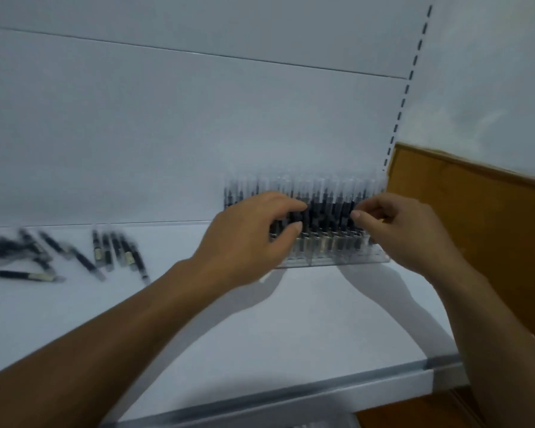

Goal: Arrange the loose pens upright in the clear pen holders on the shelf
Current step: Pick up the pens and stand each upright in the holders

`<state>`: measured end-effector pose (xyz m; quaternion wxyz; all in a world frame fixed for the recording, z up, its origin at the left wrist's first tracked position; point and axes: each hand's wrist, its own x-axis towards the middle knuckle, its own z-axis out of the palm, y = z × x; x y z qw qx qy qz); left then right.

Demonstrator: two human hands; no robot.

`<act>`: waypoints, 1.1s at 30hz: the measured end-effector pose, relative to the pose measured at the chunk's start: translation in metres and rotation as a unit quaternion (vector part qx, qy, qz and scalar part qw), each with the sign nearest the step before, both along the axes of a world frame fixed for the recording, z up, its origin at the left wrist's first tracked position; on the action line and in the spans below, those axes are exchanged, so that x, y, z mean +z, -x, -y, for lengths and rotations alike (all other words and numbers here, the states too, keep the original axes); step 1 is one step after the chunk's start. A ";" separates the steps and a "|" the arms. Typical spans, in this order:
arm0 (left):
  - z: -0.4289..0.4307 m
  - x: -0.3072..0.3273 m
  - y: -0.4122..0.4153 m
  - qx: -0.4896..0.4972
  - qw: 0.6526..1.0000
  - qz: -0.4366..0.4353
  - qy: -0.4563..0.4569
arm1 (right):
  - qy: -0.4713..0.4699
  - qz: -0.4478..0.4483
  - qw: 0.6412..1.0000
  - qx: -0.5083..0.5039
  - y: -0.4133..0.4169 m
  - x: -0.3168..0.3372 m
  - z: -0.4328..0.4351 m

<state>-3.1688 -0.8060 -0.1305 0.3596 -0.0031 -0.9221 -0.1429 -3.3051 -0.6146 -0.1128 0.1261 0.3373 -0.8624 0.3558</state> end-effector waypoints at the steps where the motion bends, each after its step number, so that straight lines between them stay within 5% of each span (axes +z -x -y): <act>1: 0.012 0.001 -0.012 0.011 1.000 -0.004 -0.006 | -0.002 0.003 1.000 0.029 -0.010 0.001 0.008; 10: 0.136 -0.027 -0.126 0.240 0.967 0.040 -0.080 | -0.113 -0.002 0.951 0.286 -0.108 -0.007 0.138; 14: 0.173 -0.050 -0.147 0.319 0.935 0.125 -0.092 | -0.188 -0.010 0.920 0.344 -0.131 -0.024 0.208; 21: 0.175 -0.059 -0.145 0.293 0.911 0.271 -0.102 | -0.235 -0.040 0.897 0.372 -0.130 -0.073 0.260; 28: 0.170 -0.052 -0.144 0.212 0.948 0.189 -0.144 | -0.148 -0.031 0.929 0.338 -0.123 -0.068 0.252; 33: 0.168 -0.051 -0.144 0.202 0.940 0.166 -0.218 | -0.138 0.008 0.948 0.285 -0.121 -0.058 0.247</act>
